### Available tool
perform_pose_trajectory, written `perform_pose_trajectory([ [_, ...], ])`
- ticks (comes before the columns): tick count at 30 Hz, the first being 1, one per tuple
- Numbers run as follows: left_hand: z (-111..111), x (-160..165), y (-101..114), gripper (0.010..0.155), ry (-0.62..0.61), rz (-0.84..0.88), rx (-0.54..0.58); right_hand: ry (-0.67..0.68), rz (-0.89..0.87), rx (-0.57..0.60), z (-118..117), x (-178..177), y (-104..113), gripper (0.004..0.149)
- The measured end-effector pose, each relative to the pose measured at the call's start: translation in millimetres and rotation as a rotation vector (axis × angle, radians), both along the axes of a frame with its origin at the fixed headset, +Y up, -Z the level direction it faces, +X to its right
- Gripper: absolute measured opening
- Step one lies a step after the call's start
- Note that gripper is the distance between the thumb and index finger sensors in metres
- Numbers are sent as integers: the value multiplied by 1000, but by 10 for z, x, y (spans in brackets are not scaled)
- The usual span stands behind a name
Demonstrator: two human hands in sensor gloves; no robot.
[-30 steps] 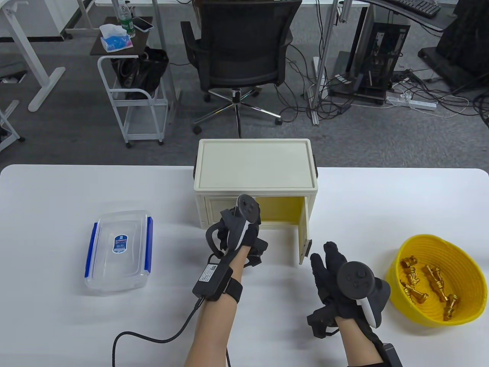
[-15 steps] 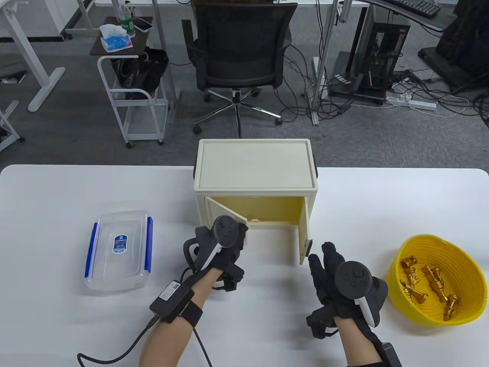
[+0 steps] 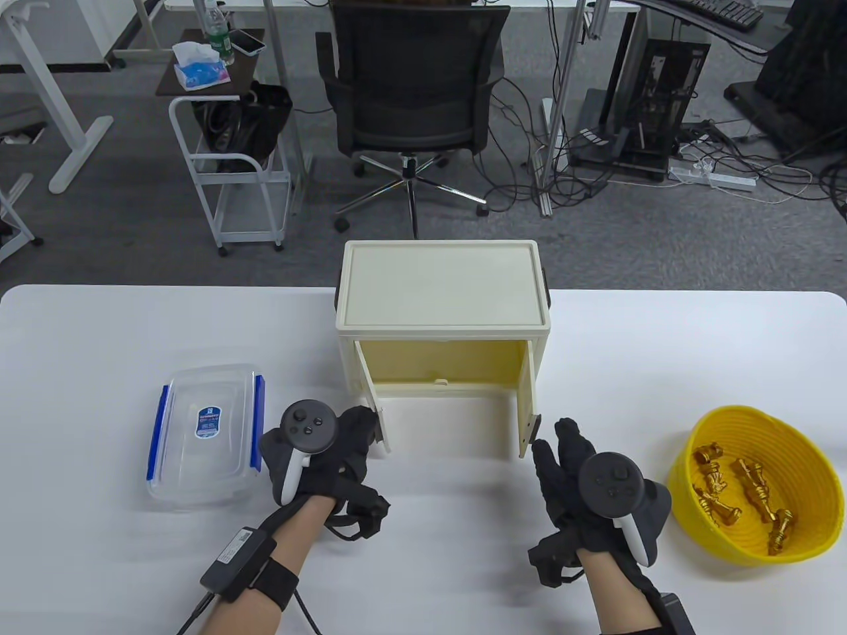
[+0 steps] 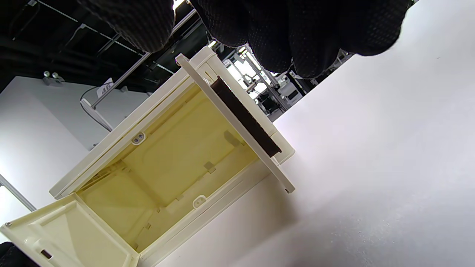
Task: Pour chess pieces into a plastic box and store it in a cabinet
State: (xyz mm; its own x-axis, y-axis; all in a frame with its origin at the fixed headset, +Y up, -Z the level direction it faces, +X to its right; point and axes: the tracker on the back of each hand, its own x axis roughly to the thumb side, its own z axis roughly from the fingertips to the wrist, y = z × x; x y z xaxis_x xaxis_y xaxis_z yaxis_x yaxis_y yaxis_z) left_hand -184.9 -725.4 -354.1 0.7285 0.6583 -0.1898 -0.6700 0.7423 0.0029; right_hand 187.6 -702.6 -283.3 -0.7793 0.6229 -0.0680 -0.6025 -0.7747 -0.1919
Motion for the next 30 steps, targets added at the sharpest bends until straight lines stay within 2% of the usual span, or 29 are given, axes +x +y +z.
perform_pose_trajectory([
  [17, 34, -360, -6, 50, 107, 33, -23, 8, -16, -11, -1, -6, -11, 67],
  [30, 28, -462, -17, 50, 133, 57, -25, 8, -4, -16, -3, -11, -19, 67],
])
